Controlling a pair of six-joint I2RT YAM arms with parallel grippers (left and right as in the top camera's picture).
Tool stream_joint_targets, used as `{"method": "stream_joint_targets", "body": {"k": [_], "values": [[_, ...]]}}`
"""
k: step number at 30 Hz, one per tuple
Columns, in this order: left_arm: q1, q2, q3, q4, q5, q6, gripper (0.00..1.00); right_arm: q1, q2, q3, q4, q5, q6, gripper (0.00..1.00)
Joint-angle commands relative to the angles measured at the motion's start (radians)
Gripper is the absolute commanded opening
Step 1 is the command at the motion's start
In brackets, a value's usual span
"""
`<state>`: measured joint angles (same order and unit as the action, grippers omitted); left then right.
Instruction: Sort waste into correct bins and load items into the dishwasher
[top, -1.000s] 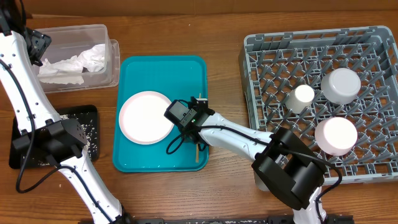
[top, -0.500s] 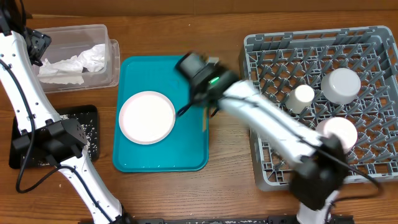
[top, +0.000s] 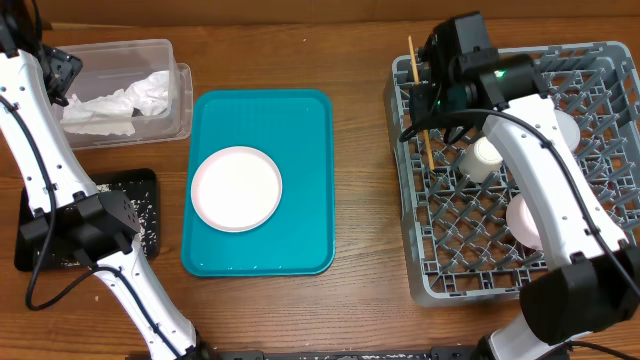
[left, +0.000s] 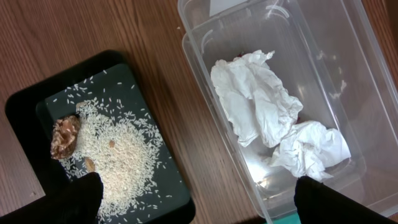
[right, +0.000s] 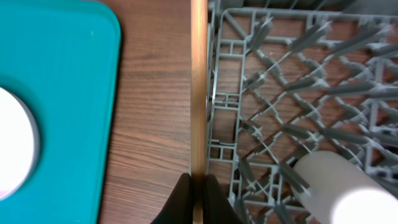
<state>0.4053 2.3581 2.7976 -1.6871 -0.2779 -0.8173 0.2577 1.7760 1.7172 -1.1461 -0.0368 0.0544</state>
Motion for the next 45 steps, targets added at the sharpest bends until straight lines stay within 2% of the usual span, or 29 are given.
{"method": "stream_joint_targets", "body": {"k": [1, 7, 10, 11, 12, 15, 19, 24, 28, 29, 30, 31, 39, 41, 45], "values": [[-0.006, -0.024, 0.018, -0.002, -0.017, -0.017, 1.0, -0.03, 0.016, -0.093, 0.063, -0.051, -0.054, 0.04], [-0.006, -0.024, 0.018, -0.002, -0.017, -0.017, 1.0, -0.057, 0.016, -0.173, 0.125, -0.051, -0.02, 0.04], [-0.006, -0.024, 0.018, -0.002, -0.017, -0.017, 1.0, -0.058, 0.016, -0.173, 0.121, -0.051, -0.02, 0.1], [-0.006, -0.024, 0.018, -0.002, -0.017, -0.017, 1.0, -0.058, 0.016, -0.172, 0.119, -0.051, -0.021, 0.16], [-0.006, -0.024, 0.018, -0.002, -0.017, -0.017, 1.0, -0.058, 0.016, -0.172, 0.114, -0.051, -0.02, 0.31], [-0.006, -0.024, 0.018, -0.002, -0.017, -0.017, 1.0, -0.057, 0.016, -0.172, 0.105, -0.052, 0.016, 0.47], [-0.006, -0.024, 0.018, -0.002, -0.017, -0.017, 1.0, -0.055, 0.005, -0.169, 0.087, -0.064, 0.079, 0.5], [-0.006, -0.024, 0.018, -0.002, -0.017, -0.017, 1.0, 0.015, -0.058, -0.146, 0.097, -0.202, 0.094, 0.51], [-0.006, -0.024, 0.018, -0.002, -0.017, -0.017, 1.0, 0.155, -0.085, -0.145, 0.197, -0.213, 0.273, 0.6], [-0.006, -0.024, 0.018, -0.002, -0.017, -0.017, 1.0, 0.187, -0.082, -0.145, 0.222, -0.219, 0.305, 0.67], [-0.006, -0.024, 0.018, -0.002, -0.017, -0.017, 1.0, 0.226, -0.077, -0.145, 0.258, -0.232, 0.335, 0.8], [-0.006, -0.024, 0.018, -0.002, -0.017, -0.017, 1.0, 0.266, -0.068, -0.145, 0.3, -0.248, 0.364, 0.99], [-0.019, -0.024, 0.018, -0.002, -0.017, -0.017, 1.0, 0.542, 0.048, -0.145, 0.641, -0.27, 0.404, 1.0], [-0.019, -0.024, 0.018, -0.002, -0.017, -0.017, 1.0, 0.584, 0.087, -0.145, 0.673, -0.235, 0.416, 1.0], [-0.019, -0.024, 0.018, -0.002, -0.017, -0.017, 1.0, 0.632, 0.164, -0.145, 0.618, -0.029, 0.563, 1.0]]}}
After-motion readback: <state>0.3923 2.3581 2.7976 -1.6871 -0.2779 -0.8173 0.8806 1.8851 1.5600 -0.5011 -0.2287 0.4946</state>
